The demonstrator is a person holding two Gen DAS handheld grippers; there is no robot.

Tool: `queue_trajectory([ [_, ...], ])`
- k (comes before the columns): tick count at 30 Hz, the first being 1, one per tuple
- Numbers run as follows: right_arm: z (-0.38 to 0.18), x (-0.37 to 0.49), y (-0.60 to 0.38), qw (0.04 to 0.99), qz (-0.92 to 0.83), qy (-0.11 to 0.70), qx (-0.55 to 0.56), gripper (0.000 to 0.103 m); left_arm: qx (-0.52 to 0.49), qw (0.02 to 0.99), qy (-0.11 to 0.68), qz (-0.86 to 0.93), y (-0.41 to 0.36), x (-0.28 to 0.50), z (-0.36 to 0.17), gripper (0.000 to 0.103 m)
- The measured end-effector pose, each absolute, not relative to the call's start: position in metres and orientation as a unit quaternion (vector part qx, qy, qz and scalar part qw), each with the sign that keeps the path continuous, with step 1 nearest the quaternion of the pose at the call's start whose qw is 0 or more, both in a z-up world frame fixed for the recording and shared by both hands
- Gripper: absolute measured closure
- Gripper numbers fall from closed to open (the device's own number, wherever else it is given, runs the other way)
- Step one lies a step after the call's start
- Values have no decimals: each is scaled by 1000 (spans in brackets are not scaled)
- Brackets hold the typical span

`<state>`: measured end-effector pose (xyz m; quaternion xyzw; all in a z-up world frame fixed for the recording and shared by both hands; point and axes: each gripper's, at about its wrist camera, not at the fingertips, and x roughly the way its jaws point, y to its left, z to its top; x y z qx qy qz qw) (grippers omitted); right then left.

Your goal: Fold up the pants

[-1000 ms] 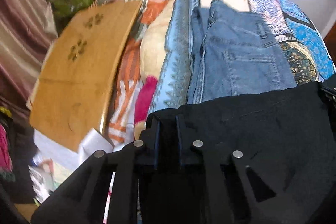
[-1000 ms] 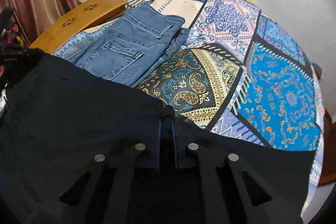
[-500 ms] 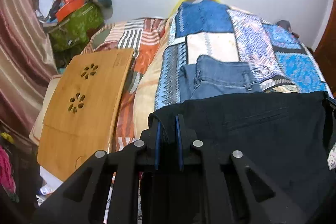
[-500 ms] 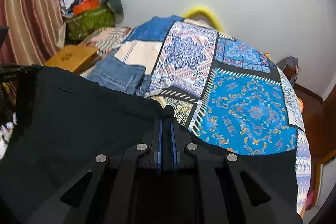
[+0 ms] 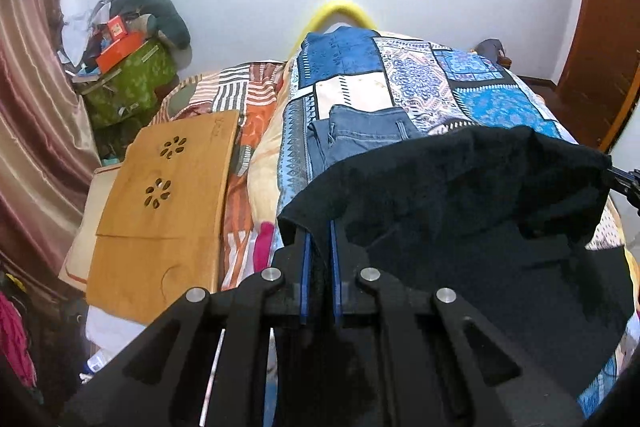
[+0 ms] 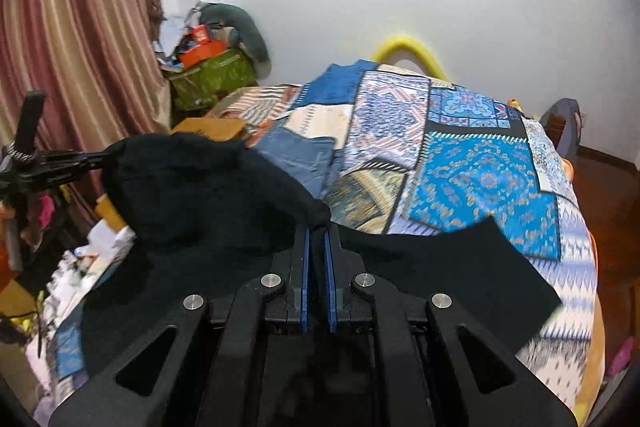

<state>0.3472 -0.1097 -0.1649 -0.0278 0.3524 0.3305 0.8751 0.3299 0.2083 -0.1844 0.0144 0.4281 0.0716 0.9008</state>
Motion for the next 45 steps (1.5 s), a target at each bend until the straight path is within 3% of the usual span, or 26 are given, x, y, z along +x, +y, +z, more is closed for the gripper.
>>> queue_trajectory([
  [11, -161, 256, -140, 873, 338, 353, 5, 97, 23, 900, 425, 94, 201, 216, -192, 95],
  [26, -226, 192, -154, 842, 325, 431, 6, 97, -8, 845, 517, 140, 210, 141, -302, 99],
  [34, -217, 192, -195, 851, 276, 446, 23, 97, -31, 849, 503, 158, 229, 129, -279, 98],
  [37, -204, 201, -208, 863, 253, 436, 19, 95, -38, 859, 484, 158, 226, 139, -256, 82],
  [38, -199, 206, -211, 868, 248, 430, 18, 92, -39, 862, 480, 158, 223, 145, -250, 68],
  [39, -194, 210, -212, 871, 245, 426, 17, 83, -38, 866, 473, 157, 220, 151, -243, 52],
  [40, -189, 215, -212, 874, 241, 422, 16, 75, -35, 873, 461, 157, 214, 160, -235, 47],
  [42, -178, 228, -210, 884, 237, 404, 13, 49, -28, 882, 445, 153, 204, 173, -223, 38],
  [45, -167, 244, -200, 896, 233, 378, -2, 38, -19, 888, 441, 129, 185, 203, -210, 26],
])
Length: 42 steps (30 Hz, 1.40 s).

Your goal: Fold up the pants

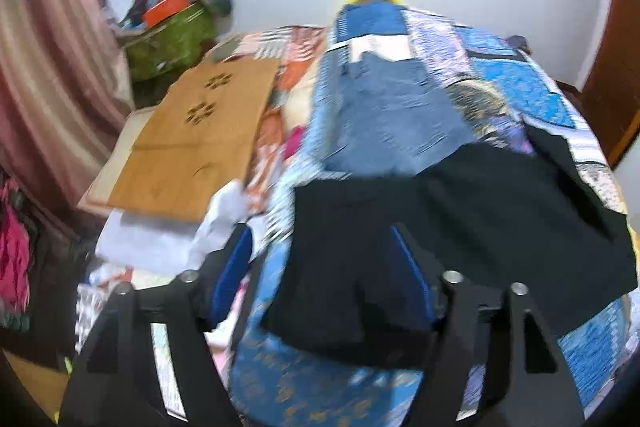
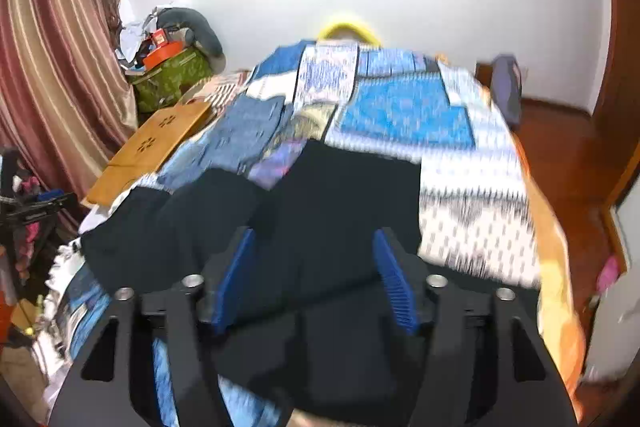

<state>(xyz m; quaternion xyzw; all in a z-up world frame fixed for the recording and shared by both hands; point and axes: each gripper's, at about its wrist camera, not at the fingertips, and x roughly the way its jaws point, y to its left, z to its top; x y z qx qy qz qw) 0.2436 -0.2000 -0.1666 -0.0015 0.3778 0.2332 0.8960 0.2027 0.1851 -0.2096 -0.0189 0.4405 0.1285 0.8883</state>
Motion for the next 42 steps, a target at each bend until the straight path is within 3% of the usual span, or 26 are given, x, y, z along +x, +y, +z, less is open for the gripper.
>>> queue_trajectory([
  [3, -165, 269, -185, 892, 248, 377, -10, 34, -9, 894, 434, 113, 165, 232, -204, 11],
  [5, -170, 291, -173, 883, 258, 391, -19, 30, 6, 897, 429, 108, 152, 251, -203, 8],
  [24, -266, 441, -91, 812, 286, 506, -59, 30, 13, 879, 474, 44, 114, 369, -262, 8],
  [28, -289, 453, -90, 787, 299, 537, -40, 35, 2, 876, 481, 43, 115, 376, -271, 8],
  [35, -279, 439, -98, 795, 313, 517, -51, 92, 3, 871, 490, 34, 104, 373, -273, 8],
  [42, -242, 431, -122, 822, 301, 483, -31, 94, 13, 875, 484, 25, 84, 352, -250, 8],
])
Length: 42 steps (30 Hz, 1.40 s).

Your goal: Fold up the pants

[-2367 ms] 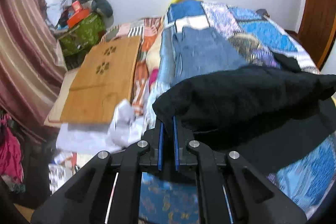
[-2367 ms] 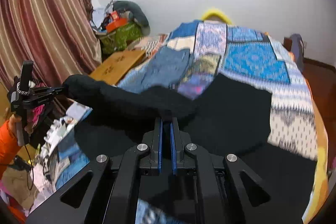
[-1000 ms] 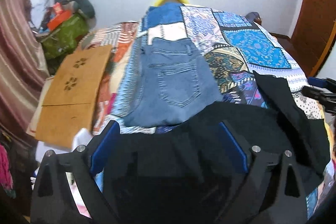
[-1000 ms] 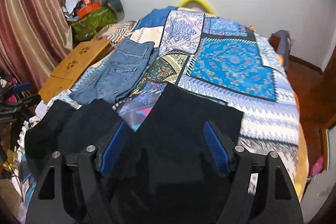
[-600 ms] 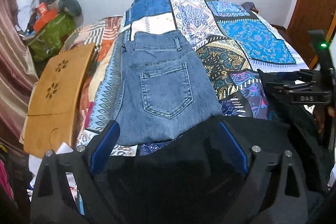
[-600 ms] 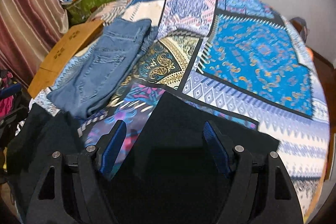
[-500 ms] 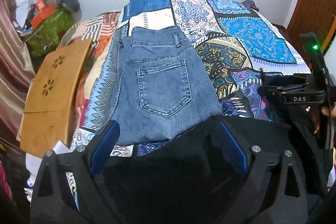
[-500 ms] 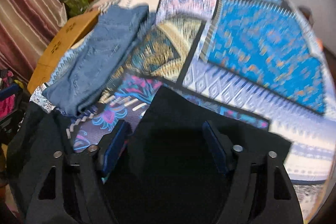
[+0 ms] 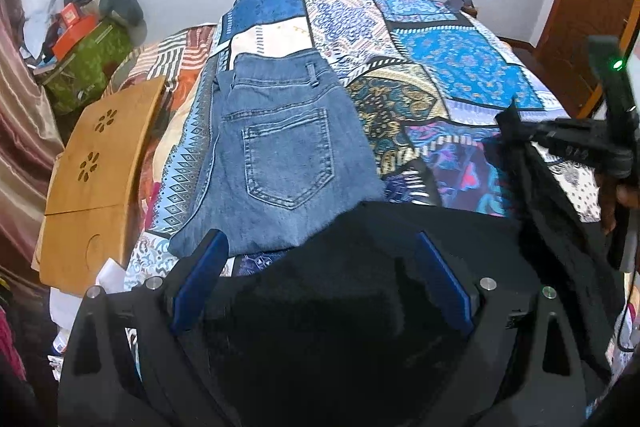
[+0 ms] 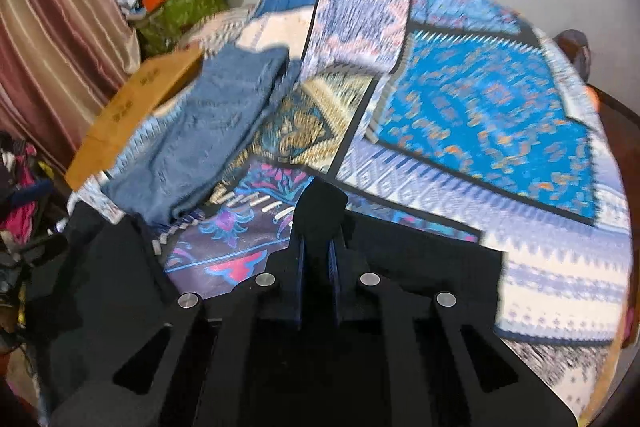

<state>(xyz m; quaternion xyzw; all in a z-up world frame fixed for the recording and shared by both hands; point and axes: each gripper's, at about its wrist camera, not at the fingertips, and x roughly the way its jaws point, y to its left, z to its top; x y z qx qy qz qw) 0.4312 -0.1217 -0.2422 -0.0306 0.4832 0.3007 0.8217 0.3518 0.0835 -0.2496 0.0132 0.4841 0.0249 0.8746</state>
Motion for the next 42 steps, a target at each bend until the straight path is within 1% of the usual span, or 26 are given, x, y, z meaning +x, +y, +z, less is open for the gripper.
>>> queue_trajectory([
  [6, -177, 398, -184, 862, 275, 427, -6, 94, 13, 870, 492, 6, 56, 331, -240, 8],
  [12, -128, 366, -249, 893, 234, 384, 13, 94, 42, 860, 508, -11, 17, 309, -248, 8],
  [18, -106, 315, -302, 917, 196, 348, 0, 94, 65, 846, 528, -37, -18, 288, -259, 8],
  [21, -118, 285, -325, 920, 177, 349, -5, 94, 78, 842, 531, -48, -31, 278, -263, 8],
  [24, -142, 260, -345, 915, 155, 372, -1, 94, 86, 836, 540, -56, -41, 272, -271, 8],
  [28, -196, 236, -367, 895, 127, 426, 32, 93, 84, 828, 552, -58, -46, 270, -283, 8],
  [32, -251, 224, -372, 870, 108, 474, 77, 92, 80, 833, 544, -59, -47, 265, -285, 7],
  [34, -268, 220, -371, 860, 103, 493, 85, 91, 78, 834, 542, -62, -46, 265, -285, 7],
  [37, -281, 211, -368, 851, 96, 510, 79, 83, 72, 835, 541, -68, -42, 263, -282, 8],
  [39, -284, 206, -368, 846, 90, 522, 67, 66, 68, 839, 536, -70, -39, 262, -277, 8],
  [40, -283, 207, -368, 844, 77, 528, 52, 65, 66, 843, 529, -72, -35, 260, -273, 8],
  [42, -276, 203, -372, 847, 61, 527, 30, 65, 61, 853, 514, -68, -26, 257, -261, 8],
])
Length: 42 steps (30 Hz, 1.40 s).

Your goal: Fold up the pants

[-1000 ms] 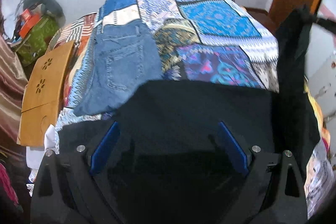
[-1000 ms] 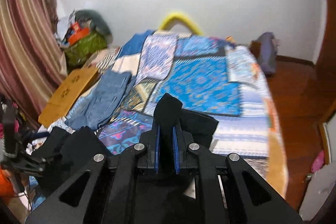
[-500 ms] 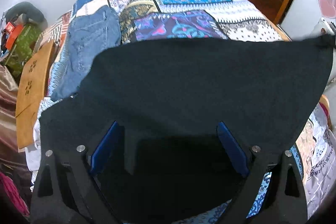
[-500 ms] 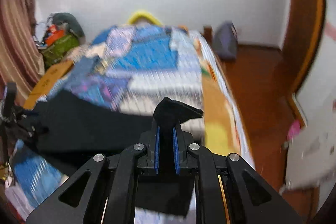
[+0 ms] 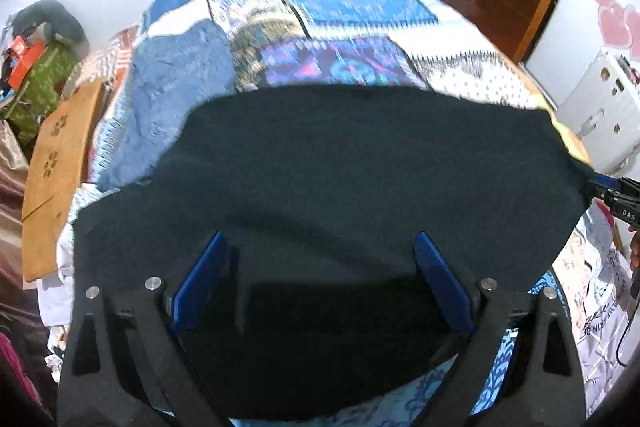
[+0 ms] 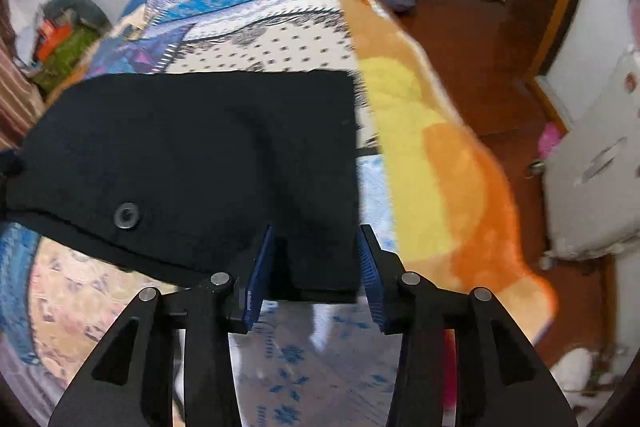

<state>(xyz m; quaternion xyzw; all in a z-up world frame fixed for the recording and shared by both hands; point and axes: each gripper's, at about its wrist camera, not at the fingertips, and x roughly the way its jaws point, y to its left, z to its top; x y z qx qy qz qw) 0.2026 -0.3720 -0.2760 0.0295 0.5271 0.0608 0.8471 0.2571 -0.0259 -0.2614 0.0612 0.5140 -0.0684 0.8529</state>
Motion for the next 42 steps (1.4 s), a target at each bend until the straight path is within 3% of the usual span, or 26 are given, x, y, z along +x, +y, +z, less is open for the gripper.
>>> queue_trajectory([
  [4, -242, 208, -366, 862, 58, 503, 7, 63, 49, 871, 486, -47, 7, 256, -239, 8],
  [7, -214, 218, -348, 879, 80, 470, 0, 54, 43, 880, 473, -13, 44, 258, -228, 8],
  [16, -159, 271, -208, 885, 233, 399, -49, 50, -14, 878, 469, 93, 186, 278, -226, 8],
  [22, -175, 309, -110, 852, 320, 408, -70, 50, -64, 853, 506, 106, 251, 299, -263, 19],
  [32, -234, 356, 13, 785, 397, 458, -132, 50, -111, 810, 575, 34, 256, 319, -334, 27],
  [34, -245, 364, 24, 772, 404, 473, -131, 50, -96, 816, 569, 27, 250, 318, -334, 34],
  [35, -252, 368, 29, 763, 408, 486, -125, 50, -97, 817, 568, 18, 247, 317, -334, 49],
  [36, -257, 370, 33, 756, 408, 497, -121, 51, -100, 816, 569, 10, 244, 316, -334, 58],
  [37, -259, 372, 35, 753, 408, 503, -116, 55, -90, 819, 567, 17, 240, 315, -332, 62],
  [38, -260, 373, 36, 752, 409, 504, -114, 70, -71, 823, 563, 24, 236, 313, -329, 75],
  [39, -261, 373, 36, 751, 408, 505, -116, 78, -57, 826, 560, 29, 233, 311, -327, 83],
  [42, -255, 368, 36, 753, 415, 498, -111, 90, -37, 836, 545, 43, 232, 305, -319, 87],
])
